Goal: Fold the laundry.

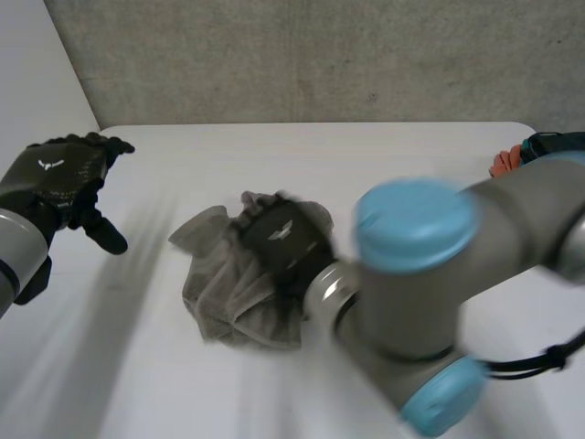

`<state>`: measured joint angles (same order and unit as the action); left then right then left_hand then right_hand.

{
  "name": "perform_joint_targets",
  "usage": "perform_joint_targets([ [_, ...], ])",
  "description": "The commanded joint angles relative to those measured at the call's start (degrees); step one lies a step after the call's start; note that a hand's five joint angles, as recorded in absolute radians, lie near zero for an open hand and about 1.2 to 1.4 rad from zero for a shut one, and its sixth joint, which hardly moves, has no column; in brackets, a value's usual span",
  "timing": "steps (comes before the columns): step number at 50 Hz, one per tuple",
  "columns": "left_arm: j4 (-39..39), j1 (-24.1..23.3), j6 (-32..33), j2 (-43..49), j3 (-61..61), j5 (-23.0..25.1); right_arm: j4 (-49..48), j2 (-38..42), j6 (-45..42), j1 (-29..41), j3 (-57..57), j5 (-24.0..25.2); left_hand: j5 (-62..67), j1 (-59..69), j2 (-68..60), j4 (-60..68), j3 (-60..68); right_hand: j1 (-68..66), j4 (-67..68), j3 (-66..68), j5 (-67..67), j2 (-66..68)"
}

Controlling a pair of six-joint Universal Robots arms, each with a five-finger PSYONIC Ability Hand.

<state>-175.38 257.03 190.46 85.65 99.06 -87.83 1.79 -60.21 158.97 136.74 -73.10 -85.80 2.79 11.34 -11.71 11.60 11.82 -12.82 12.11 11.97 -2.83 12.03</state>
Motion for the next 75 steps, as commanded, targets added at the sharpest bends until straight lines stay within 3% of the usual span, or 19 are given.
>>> perform_joint_targets([
  [1, 1.0, -2.7, -3.4, -0.2, 2.5, 2.8, 7.2, -14.6, 12.6, -15.3, -5.0, 5.4, -2.8, -1.3, 1.7, -1.6, -1.8, 2.8, -2.1, -2.0, 2.8, -2.0],
  [8, 2.8, -11.5, -7.4, 3.0, 1.4, 3.3, 10.0, -16.3, 9.9, -25.4, -6.2, 13.2, -2.8, -1.3, 1.7, -1.6, -1.8, 2.8, -2.1, -2.0, 2.8, -2.0],
  [16, 4.7, -20.3, -11.9, 17.5, -5.0, -0.9, 7.9, -2.8, -2.5, -28.3, -2.9, 18.2, -2.8, -1.3, 1.7, -1.6, -1.8, 2.8, -2.1, -2.0, 2.8, -2.0],
  [23, 5.0, -21.5, -13.2, 26.4, -11.3, -6.7, -3.7, 9.0, -6.3, -26.9, 2.6, 21.6, -2.8, -1.3, 1.7, -1.6, -1.8, 0.5, 0.2, 0.4, 0.5, 0.3],
  [30, 4.9, -22.8, -13.9, 31.9, -15.1, -6.7, -9.4, 18.8, -3.2, -23.4, 11.9, 23.8, 12.5, 14.0, -13.6, 13.7, 13.5, -1.0, 1.8, 1.9, -1.0, 1.8],
  [33, 4.2, -22.9, -13.8, 32.6, -15.6, -7.4, -9.4, 22.3, -2.0, -21.5, 16.2, 23.4, 34.5, 36.0, -35.6, 35.7, 35.5, -1.4, 2.1, 2.2, -1.4, 2.2],
  [34, 3.3, -22.7, -13.6, 32.5, -15.7, -8.2, -9.4, 23.1, -1.9, -21.1, 17.2, 23.3, 49.1, 50.5, -50.2, 50.3, 50.0, -2.2, 2.9, 3.1, -2.2, 3.0],
  [38, 0.8, -22.3, -13.3, 31.4, -15.8, -10.0, -9.3, 27.3, -1.7, -20.4, 22.2, 22.3, 67.2, 68.6, -68.2, 68.3, 68.1, -12.6, 13.3, 13.5, -12.6, 13.4],
  [41, -0.3, -21.8, -12.1, 30.7, -16.3, -10.6, -9.3, 30.4, -1.6, -20.0, 26.5, 20.6, 67.2, 68.7, -68.3, 68.4, 68.2, -49.4, 50.1, 50.2, -49.4, 50.2],
  [42, -1.2, -21.3, -10.7, 30.4, -16.8, -10.7, -9.4, 31.7, -1.7, -19.9, 29.0, 19.2, 67.2, 68.7, -68.3, 68.4, 68.2, -67.0, 67.7, 67.9, -67.0, 67.8],
  [46, -4.6, -19.0, -4.5, 29.8, -21.0, -11.0, -10.2, 33.0, -1.6, -19.7, 35.7, 14.4, 67.2, 68.7, -68.3, 68.4, 68.2, -67.2, 67.9, 68.0, -67.2, 68.0],
  [53, -15.9, -14.8, 5.1, 26.9, -32.7, -9.2, -18.2, 27.7, 3.4, -19.3, 42.8, 9.2, 67.2, 68.7, -68.3, 68.4, 68.2, -67.2, 67.9, 68.0, -67.2, 68.0],
  [58, -32.6, -12.1, 6.9, 21.9, -37.9, -1.5, -33.0, 15.9, 6.2, -19.1, 38.3, 0.8, 67.2, 68.7, -68.3, 68.4, 68.2, -67.2, 67.9, 68.0, -67.2, 68.0],
  [62, -40.7, -10.9, 6.3, 19.5, -38.4, 2.5, -38.4, 7.7, 5.0, -19.2, 32.3, -0.6, 67.2, 68.7, -68.3, 68.4, 68.2, -67.2, 67.9, 68.0, -67.2, 68.0],
  [68, -38.7, -7.0, 6.1, 18.1, -33.4, 3.5, -36.9, -2.6, 3.9, -19.5, 19.2, 1.8, 67.2, 68.7, -68.3, 68.4, 68.2, -67.2, 67.9, 68.0, -67.2, 68.0],
  [75, -37.7, -3.2, 4.3, 14.6, -13.8, 4.6, -31.9, -11.9, 2.5, -19.1, -4.0, 5.4, 67.2, 68.7, -68.3, 68.4, 68.2, -67.2, 67.9, 68.0, -67.2, 68.0],
])
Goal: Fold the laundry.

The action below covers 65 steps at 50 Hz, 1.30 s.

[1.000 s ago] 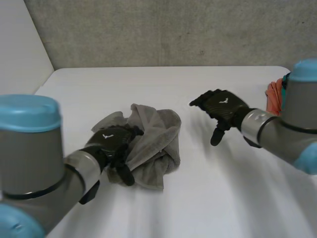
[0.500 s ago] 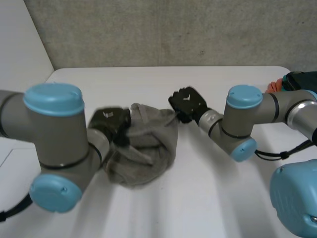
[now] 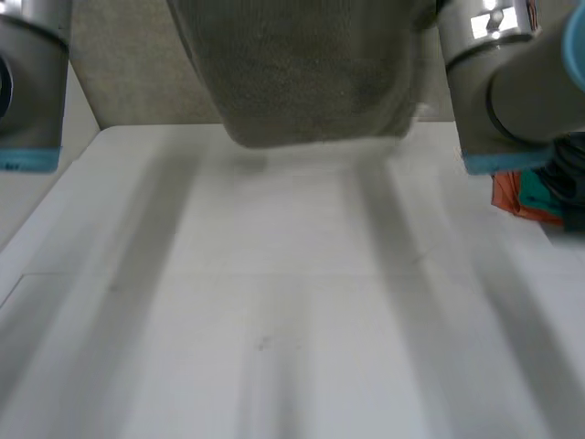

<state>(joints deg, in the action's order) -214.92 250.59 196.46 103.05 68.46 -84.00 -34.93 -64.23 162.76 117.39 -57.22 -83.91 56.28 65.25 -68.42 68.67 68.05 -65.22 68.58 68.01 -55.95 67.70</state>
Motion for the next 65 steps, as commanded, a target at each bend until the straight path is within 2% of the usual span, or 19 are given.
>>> perform_joint_targets([
  [1, 1.5, 3.3, -2.2, -3.3, 19.4, 1.2, 5.2, -8.5, -1.4, 0.3, -22.5, 3.7, 13.7, 14.8, -11.6, 11.3, 12.0, -14.8, 11.4, 12.0, -14.1, 12.3],
  [6, -2.4, 2.9, -4.8, -4.4, 36.7, 5.4, 7.1, -7.7, -2.4, 2.0, -36.5, 6.2, 13.7, 14.8, -11.6, 11.3, 12.0, -14.8, 11.4, 12.0, -14.1, 12.3],
  [13, -8.8, 1.1, -3.7, -2.2, 46.0, 8.4, 8.8, -2.0, -4.3, 3.0, -40.2, 5.9, 13.7, 14.8, -11.6, 11.3, 12.0, -14.8, 11.4, 12.0, -14.1, 12.3],
  [14, -9.3, 1.1, -3.4, -1.8, 46.4, 8.1, 9.7, -1.6, -4.6, 2.1, -39.6, 5.5, 13.7, 14.8, -11.6, 11.3, 12.0, -12.3, 8.9, 9.5, -11.5, 9.8],
  [17, -8.7, 1.1, -3.1, -2.2, 46.2, 7.1, 11.7, -1.8, -4.2, 0.5, -38.2, 4.8, 13.7, 14.8, -11.6, 11.3, 12.0, 14.9, -18.3, -17.7, 15.7, -17.4],
  [18, -7.7, 1.0, -3.0, -2.9, 45.9, 6.3, 13.6, -2.0, -4.1, -0.3, -37.5, 4.3, 13.7, 14.8, -11.6, 11.3, 12.0, 26.7, -30.0, -29.5, 27.4, -29.2],
  [28, 5.8, 1.0, -3.9, -12.4, 41.2, 3.8, 25.4, -9.2, -0.7, -4.1, -34.2, 2.2, 13.7, 14.8, -11.6, 11.3, 12.0, 40.9, -44.3, -43.7, 41.6, -43.4],
  [33, 14.5, -0.2, -4.6, -16.7, 37.7, 3.8, 34.3, -10.8, 9.3, -5.0, -34.4, 2.5, 13.7, 14.8, -11.6, 11.3, 12.0, 54.7, -58.0, -57.5, 55.4, -57.1],
  [35, 16.5, -0.7, -4.7, -17.5, 36.6, 3.8, 35.4, -10.8, 12.8, -4.9, -35.4, 2.6, 13.7, 14.8, -11.6, 11.3, 12.0, 55.2, -58.6, -58.0, 55.9, -57.7],
  [39, 20.1, -3.0, -4.4, -18.9, 33.5, 3.3, 34.8, -10.6, 22.8, -2.4, -39.7, 2.7, 13.7, 14.8, -11.6, 11.3, 12.0, 55.2, -58.6, -58.0, 55.9, -57.7],
  [42, 21.3, -4.1, -4.3, -19.1, 31.7, 3.1, 32.4, -10.2, 26.2, 0.6, -41.7, 2.5, 13.7, 14.8, -11.6, 11.3, 12.0, 55.2, -58.6, -58.0, 55.9, -57.7],
  [45, 22.7, -5.3, -4.0, -19.1, 29.3, 2.6, 24.8, -7.5, 29.0, 4.3, -42.8, 1.2, 13.7, 14.8, -11.6, 11.3, 12.0, 55.2, -58.6, -58.0, 55.9, -57.7],
  [47, 24.2, -6.2, -3.9, -19.1, 27.6, 2.0, 17.9, -3.9, 30.4, 6.0, -42.4, -1.3, 13.7, 14.8, -11.6, 11.3, 12.0, 55.2, -58.6, -58.0, 55.9, -57.7],
  [52, 27.0, -8.4, -4.0, -19.1, 25.1, 0.9, 8.9, 4.3, 31.5, 9.5, -37.0, -8.2, 13.7, 14.8, -11.6, 11.3, 12.0, 55.2, -58.6, -58.0, 55.9, -57.7],
  [58, 28.4, -9.8, -4.1, -19.4, 23.8, -1.3, 9.4, 13.0, 32.1, 12.2, -28.0, -19.3, 13.7, 14.8, -11.6, 11.3, 12.0, 55.2, -58.6, -58.0, 55.9, -57.7],
  [59, 28.5, -10.0, -4.0, -19.6, 23.9, -1.9, 10.2, 14.8, 33.0, 12.8, -25.8, -23.1, 13.7, 14.8, -11.6, 11.3, 12.0, 55.2, -58.6, -58.0, 55.9, -57.7],
  [62, 28.7, -9.9, -4.2, -20.3, 24.2, -2.4, 10.9, 17.0, 34.2, 13.2, -22.9, -28.7, 13.7, 14.8, -11.6, 11.3, 12.0, 55.2, -58.6, -58.0, 55.9, -57.7],
  [63, 28.7, -9.8, -4.2, -21.0, 24.3, -2.7, 11.5, 17.5, 34.7, 13.1, -21.5, -32.2, 13.7, 14.8, -11.6, 11.3, 12.0, 55.1, -58.5, -57.9, 55.8, -57.6],
  [65, 28.9, -9.3, -4.2, -21.6, 24.7, -2.8, 11.9, 17.3, 35.0, 12.9, -21.2, -34.9, 13.7, 14.8, -11.6, 11.3, 12.0, 49.4, -52.7, -52.2, 50.1, -51.8],
])
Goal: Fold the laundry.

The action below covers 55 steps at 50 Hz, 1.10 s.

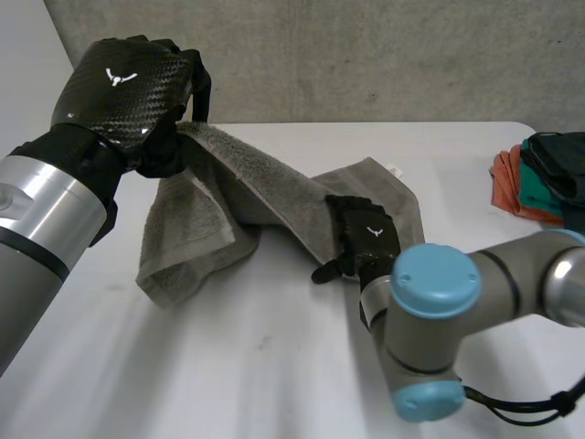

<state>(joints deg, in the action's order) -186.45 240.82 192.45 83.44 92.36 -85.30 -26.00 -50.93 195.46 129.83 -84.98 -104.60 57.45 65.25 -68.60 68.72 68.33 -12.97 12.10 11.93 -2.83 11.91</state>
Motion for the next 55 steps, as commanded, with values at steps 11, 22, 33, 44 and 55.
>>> perform_joint_targets([
  [11, 2.8, 6.5, -2.3, -6.5, 2.0, 0.0, 1.6, 2.7, -6.6, -13.3, 4.6, 1.5, 12.5, 14.7, -11.4, 11.3, 11.7, -67.0, 67.9, 68.1, -67.2, 68.1],
  [22, 3.8, 14.9, -4.2, -6.9, 4.8, 3.6, 14.8, -14.0, -25.1, -24.1, 3.5, 23.6, 12.5, 14.7, -11.4, 11.3, 11.7, -67.0, 67.9, 68.1, -67.2, 68.1],
  [33, 11.5, 22.7, 2.3, 5.1, 7.7, 12.8, 51.3, -30.8, -51.1, -36.9, 9.4, 39.4, 12.5, 14.7, -11.4, 11.3, 11.7, -67.0, 67.9, 68.1, -67.2, 68.1],
  [44, 13.1, 19.8, 12.8, 25.9, -7.7, 11.5, 59.6, -21.2, -63.4, -32.4, 12.5, 36.8, 12.5, 14.7, -11.4, 11.3, 11.7, -67.0, 67.9, 68.1, -67.2, 68.1],
  [55, -9.0, 17.9, 6.0, 24.0, -30.0, 1.9, 28.4, -8.9, -43.8, -29.1, 39.4, 26.6, 12.5, 14.7, -11.4, 11.3, 11.7, -67.0, 67.9, 68.1, -67.2, 68.1],
])
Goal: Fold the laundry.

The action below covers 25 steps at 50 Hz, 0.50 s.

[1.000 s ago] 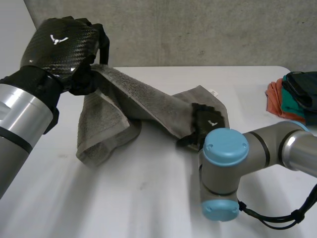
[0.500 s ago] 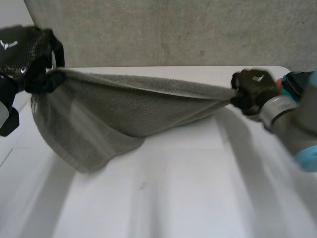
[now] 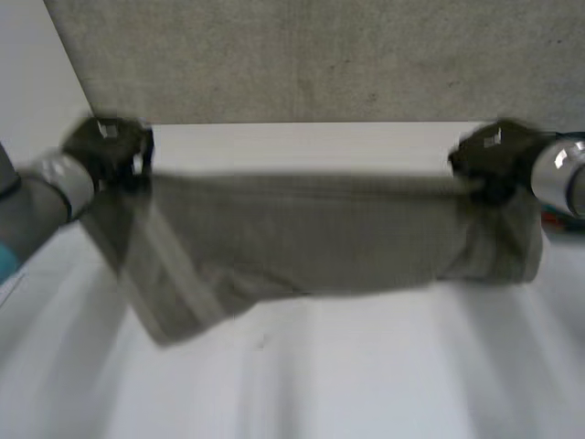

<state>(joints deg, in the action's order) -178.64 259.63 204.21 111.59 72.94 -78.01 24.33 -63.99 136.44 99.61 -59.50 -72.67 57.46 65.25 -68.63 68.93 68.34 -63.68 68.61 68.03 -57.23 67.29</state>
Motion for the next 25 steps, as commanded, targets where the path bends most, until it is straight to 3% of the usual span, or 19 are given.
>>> perform_joint_targets([
  [1, -19.3, -0.9, -6.5, -5.1, -10.7, -5.8, -25.8, 3.8, 17.3, 1.1, 13.7, -5.3, 12.5, 14.7, -11.4, 11.1, 11.7, -16.3, 11.4, 12.0, -12.8, 12.7],
  [4, -27.6, -1.1, -9.0, -8.7, -10.7, -7.0, -41.4, 0.7, 24.8, 0.9, 11.0, -4.7, 12.5, 14.7, -11.4, 11.1, 11.7, -16.3, 11.4, 12.0, -12.8, 12.7],
  [7, -28.9, -1.2, -9.6, -10.0, -9.9, -6.6, -50.0, -3.5, 30.0, 0.3, 7.8, -4.2, 12.5, 14.7, -11.4, 11.1, 11.7, -16.3, 11.4, 12.0, -12.8, 12.7],
  [18, -21.8, -0.2, -8.7, -9.6, 3.9, -5.9, -39.5, 1.2, 27.9, 1.1, 3.5, -0.5, 12.5, 14.7, -11.4, 11.1, 11.7, -16.3, 11.4, 12.0, -12.8, 12.7],
  [25, -26.7, -0.6, -6.9, -3.5, 18.1, -2.7, -36.5, 5.7, 22.2, 3.1, -6.4, 0.5, 12.5, 14.7, -11.4, 11.1, 11.7, -16.3, 11.4, 12.0, -12.8, 12.7],
])
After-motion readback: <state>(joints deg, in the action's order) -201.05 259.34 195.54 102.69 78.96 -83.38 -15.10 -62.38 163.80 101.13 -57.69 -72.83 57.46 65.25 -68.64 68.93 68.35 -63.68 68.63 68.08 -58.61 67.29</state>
